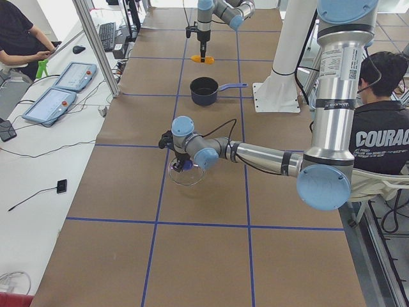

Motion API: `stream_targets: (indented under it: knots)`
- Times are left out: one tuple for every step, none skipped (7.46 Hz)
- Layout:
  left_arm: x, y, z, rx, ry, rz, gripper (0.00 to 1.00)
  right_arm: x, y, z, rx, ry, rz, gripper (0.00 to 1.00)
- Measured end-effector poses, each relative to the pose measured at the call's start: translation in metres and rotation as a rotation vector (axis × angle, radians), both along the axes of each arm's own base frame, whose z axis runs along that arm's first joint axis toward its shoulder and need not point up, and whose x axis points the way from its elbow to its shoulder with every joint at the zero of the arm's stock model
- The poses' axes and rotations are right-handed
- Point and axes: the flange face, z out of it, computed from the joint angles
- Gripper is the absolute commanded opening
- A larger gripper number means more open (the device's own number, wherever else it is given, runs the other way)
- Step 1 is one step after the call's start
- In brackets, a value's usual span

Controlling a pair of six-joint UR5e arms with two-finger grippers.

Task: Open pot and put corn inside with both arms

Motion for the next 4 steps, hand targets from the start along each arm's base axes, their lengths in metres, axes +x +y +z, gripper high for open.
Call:
stream_targets:
  knots:
    - [-0.005, 0.006, 0.009, -0.005, 0.005, 0.002, 0.58, -0.012, 0.009, -0.011, -0.004, -0.006, 0.017, 0.45]
    - [-0.009, 0.010, 0.014, -0.005, 0.007, 0.002, 0.58, -0.025, 0.016, -0.019, -0.006, -0.006, 0.032, 0.45]
    - [-0.013, 0.017, 0.021, -0.006, 0.008, 0.001, 0.58, -0.040, 0.022, -0.025, -0.007, 0.001, 0.044, 0.45]
    - [-0.016, 0.022, 0.027, -0.011, 0.006, -0.001, 0.58, -0.053, 0.023, -0.029, -0.007, 0.009, 0.048, 0.45]
